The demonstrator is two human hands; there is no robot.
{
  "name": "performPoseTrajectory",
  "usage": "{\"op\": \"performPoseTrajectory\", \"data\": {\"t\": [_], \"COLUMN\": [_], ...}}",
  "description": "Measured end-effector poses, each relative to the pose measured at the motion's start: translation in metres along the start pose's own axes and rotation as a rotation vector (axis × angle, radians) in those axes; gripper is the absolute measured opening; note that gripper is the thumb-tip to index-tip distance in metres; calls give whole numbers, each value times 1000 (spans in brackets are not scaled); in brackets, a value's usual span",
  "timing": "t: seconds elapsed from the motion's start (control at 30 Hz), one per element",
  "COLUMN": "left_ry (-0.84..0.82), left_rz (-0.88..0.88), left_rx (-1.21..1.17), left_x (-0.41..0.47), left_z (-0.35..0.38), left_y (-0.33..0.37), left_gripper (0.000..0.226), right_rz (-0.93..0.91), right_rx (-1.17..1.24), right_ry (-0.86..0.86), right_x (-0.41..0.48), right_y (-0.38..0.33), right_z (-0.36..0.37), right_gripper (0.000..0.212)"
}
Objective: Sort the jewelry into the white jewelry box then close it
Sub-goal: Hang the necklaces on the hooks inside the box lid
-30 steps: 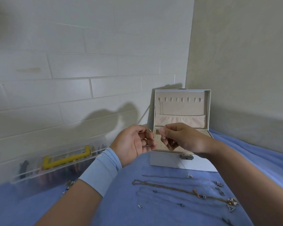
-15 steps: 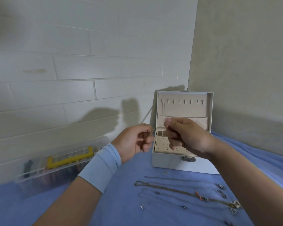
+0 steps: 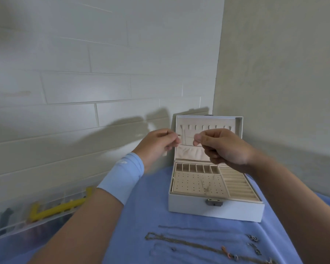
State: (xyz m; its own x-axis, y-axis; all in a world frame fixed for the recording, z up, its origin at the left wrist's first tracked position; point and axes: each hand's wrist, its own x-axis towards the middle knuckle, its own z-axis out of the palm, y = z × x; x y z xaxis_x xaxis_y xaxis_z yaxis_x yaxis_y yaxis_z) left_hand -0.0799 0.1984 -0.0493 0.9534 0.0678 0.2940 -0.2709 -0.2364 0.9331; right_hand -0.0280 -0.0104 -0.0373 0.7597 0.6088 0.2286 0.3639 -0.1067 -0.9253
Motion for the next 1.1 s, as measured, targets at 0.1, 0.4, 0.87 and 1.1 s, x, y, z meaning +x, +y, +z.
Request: {"op": "performPoseTrajectory", "data": {"t": [0.1, 0.4, 0.87, 1.1], "left_ry": [11, 252, 414, 276], "left_rz": [-59, -101, -61, -146], "left_rx": [-234, 405, 798, 807], "left_x": [31, 123, 151, 140], "left_z": [14, 32, 44, 44], "left_y": [2, -32, -51, -54], "left_gripper": [26, 23, 39, 44], "right_rz": [-5, -30, 5, 123], "right_rx": [-67, -398, -436, -607], "right_ry": [111, 641, 818, 562], "right_x": [28, 116, 144, 127], "right_y": [8, 44, 71, 69], "right_z": [-15, -24, -19, -17], "right_gripper": [20, 10, 12, 46]}}
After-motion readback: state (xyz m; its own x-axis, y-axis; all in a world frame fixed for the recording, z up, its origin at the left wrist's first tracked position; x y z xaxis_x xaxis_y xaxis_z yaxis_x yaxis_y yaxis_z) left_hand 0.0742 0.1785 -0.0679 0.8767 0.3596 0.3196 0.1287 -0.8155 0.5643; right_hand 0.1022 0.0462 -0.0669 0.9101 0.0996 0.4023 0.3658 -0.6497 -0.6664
